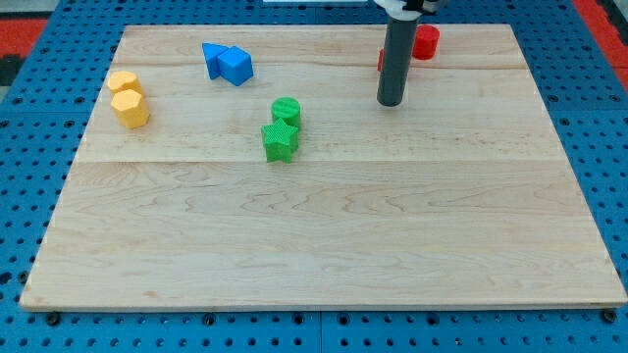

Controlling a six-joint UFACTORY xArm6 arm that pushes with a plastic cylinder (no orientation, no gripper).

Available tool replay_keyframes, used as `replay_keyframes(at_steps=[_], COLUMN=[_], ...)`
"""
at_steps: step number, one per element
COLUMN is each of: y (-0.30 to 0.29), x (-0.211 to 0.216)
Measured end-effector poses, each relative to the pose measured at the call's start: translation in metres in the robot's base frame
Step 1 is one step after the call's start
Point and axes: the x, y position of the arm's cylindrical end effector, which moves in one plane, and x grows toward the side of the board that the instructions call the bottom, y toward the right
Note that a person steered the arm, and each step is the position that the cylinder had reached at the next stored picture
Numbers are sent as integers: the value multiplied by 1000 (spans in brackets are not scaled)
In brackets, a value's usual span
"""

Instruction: Push the red star into the red circle

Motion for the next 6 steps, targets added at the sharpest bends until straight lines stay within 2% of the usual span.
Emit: replay_keyframes(at_steps=[1,2,3,4,5,6], y=[-3,-65,6,36,37,33], x=[-14,-34,-35,-39,-48,-22])
